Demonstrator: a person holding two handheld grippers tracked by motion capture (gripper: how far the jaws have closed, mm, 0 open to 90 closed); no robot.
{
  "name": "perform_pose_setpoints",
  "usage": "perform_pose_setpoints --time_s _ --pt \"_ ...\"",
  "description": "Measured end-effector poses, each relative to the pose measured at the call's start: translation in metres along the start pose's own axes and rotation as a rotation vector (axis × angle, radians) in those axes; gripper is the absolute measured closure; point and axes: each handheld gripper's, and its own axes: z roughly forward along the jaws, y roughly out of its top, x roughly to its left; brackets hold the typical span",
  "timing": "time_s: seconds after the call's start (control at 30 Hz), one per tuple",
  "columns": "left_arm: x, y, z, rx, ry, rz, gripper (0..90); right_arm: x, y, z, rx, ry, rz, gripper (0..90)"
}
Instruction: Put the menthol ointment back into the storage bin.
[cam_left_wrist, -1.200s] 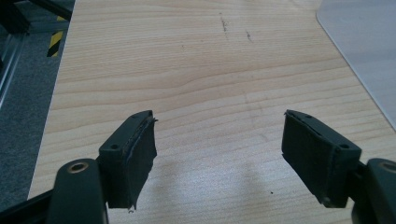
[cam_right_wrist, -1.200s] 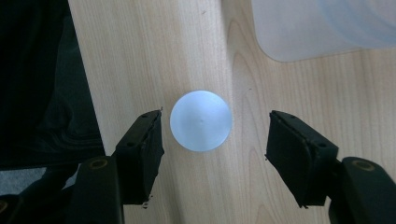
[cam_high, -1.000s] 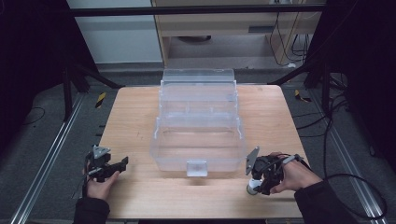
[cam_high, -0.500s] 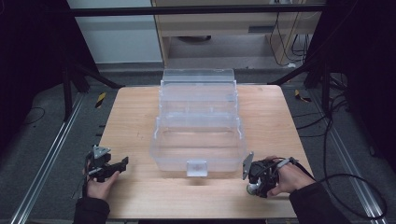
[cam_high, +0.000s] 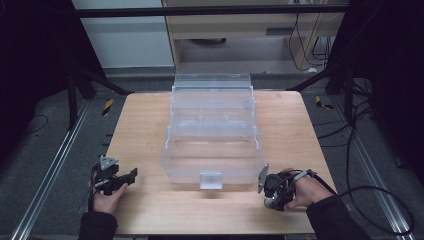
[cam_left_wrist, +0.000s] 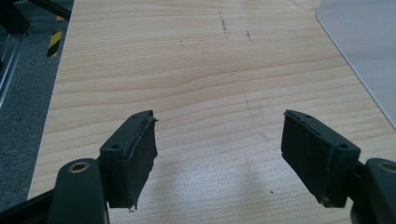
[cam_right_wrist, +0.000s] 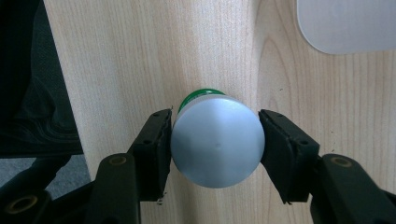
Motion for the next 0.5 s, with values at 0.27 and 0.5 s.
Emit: perform_pose_setpoints --time_s 0.27,0.5 --pt "0.0005 0.0000 -0.0001 0.000 0.000 0.001 26.1 -0.0012 0.0026 0.0042 0.028 0.015 -0.006 49.5" --pt "0.0001 0.0000 0.0000 0.001 0.000 0.000 26.1 -0.0013 0.0031 0.0040 0.032 0.022 0.015 50.0"
